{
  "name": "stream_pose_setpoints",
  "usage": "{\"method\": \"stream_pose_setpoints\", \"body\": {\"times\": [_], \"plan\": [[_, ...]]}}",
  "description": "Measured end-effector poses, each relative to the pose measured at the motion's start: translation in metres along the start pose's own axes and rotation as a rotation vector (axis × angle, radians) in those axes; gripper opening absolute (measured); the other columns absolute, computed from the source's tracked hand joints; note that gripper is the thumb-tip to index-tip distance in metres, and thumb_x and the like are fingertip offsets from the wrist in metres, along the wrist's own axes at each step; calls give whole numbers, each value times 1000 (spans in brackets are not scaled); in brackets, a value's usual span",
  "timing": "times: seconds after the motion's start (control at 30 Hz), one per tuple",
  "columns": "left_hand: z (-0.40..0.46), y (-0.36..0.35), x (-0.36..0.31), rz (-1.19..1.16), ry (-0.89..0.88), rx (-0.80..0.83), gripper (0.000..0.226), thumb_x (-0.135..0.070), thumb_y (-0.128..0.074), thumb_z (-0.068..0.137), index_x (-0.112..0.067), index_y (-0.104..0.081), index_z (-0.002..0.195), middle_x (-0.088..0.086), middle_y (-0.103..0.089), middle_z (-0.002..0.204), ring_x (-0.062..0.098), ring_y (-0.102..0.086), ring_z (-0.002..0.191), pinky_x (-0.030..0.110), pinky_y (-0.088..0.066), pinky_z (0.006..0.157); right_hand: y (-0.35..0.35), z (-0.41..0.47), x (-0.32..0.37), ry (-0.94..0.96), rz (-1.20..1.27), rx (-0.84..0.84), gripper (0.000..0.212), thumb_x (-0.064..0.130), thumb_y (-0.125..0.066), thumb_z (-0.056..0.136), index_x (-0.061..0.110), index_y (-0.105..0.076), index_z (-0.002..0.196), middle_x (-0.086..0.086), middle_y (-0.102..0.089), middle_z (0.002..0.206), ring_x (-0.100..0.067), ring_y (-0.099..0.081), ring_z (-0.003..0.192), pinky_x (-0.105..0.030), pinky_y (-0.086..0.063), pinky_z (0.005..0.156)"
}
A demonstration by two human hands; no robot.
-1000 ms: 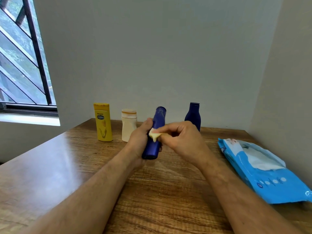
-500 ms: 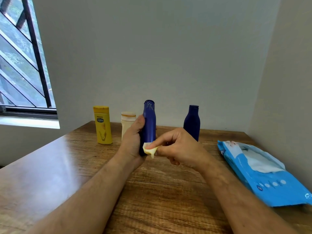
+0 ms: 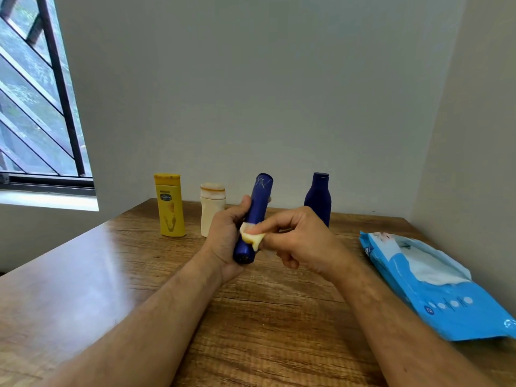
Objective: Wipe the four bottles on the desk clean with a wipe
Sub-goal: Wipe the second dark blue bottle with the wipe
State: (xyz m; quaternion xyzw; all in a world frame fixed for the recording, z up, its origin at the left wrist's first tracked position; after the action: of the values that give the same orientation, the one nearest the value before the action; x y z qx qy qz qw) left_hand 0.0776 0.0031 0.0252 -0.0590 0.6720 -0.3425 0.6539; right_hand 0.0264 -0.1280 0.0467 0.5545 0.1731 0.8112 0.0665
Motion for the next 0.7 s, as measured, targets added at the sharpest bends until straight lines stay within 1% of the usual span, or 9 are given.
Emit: {"method": "stream_pose_setpoints", "body": {"times": [0.07,0.13,0.23,0.33,0.4,0.43,0.5,0.6,0.7], "plan": [[1,1,-1,-26,-9,-44,39,-39,-53,98,-4,-69,106,9,-61,78,20,-58,67,29,-51,59,-1,-1,2,-25,-32,67,19,4,-73,85,18,-80,95,-3,-64,65,-14,-44,45,-24,-37,42],[0,-1,0,-13,-15,-51,33,-36,-50,101,-10,-69,99,9,-62,78,20,-59,67,28,-52,57,-2,-2,4,-27,-30,51,17,5,-73,85,16,-80,96,3,-66,65,-9,-46,44,-20,-38,42],[-1,-2,3,69,29,-21,40,-44,-50,100,-11,-72,102,11,-68,84,21,-61,70,33,-48,64,-3,-3,6,28,-2,-143,14,15,-75,85,17,-80,98,13,-68,62,2,-57,48,-8,-40,46],[-1,-2,3,76,59,31,48,-51,-57,94,-8,-71,110,14,-67,88,24,-59,68,35,-45,62,-2,0,4,82,3,-386,11,21,-74,87,27,-79,94,7,-73,81,5,-63,66,-7,-46,53],[-1,-2,3,69,55,38,48,-49,-57,94,-7,-71,111,15,-67,87,26,-60,68,36,-46,64,0,1,2,112,-9,-460,10,22,-73,87,30,-77,91,5,-73,83,5,-62,69,-6,-46,54],[-1,-3,2,59,46,26,46,-48,-55,96,-6,-71,109,15,-69,87,26,-61,69,37,-47,66,2,1,1,118,-13,-449,9,22,-73,87,28,-79,92,5,-73,82,3,-64,70,-7,-47,56],[0,-3,0,7,21,-30,42,-43,-52,99,-6,-70,108,16,-72,92,26,-67,74,40,-52,74,2,1,0,110,-9,-319,10,20,-75,87,23,-81,94,6,-76,84,-2,-69,78,-12,-53,64],[2,-1,-3,-60,-3,-124,44,-39,-46,104,-2,-65,118,20,-74,106,27,-71,86,40,-56,80,1,1,-1,75,-92,-109,12,13,-75,86,20,-81,94,5,-76,97,-8,-70,93,-22,-57,82],[3,-1,-3,-9,-28,-163,41,-35,-42,107,-2,-64,115,15,-76,94,25,-72,81,39,-58,74,1,0,-2,82,-209,-81,19,5,-73,83,21,-82,90,8,-74,100,-8,-69,91,-18,-56,79]]}}
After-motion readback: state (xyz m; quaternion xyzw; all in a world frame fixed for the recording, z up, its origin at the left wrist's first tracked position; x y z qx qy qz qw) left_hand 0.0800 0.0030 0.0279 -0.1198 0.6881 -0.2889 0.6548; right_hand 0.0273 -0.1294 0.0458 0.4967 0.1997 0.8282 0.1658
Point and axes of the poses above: each hand's wrist, its own z-axis towards the middle knuckle, its own y-axis out of the back of the hand, x = y × z, the point moved 1 cm from there along z, towards the middle knuckle
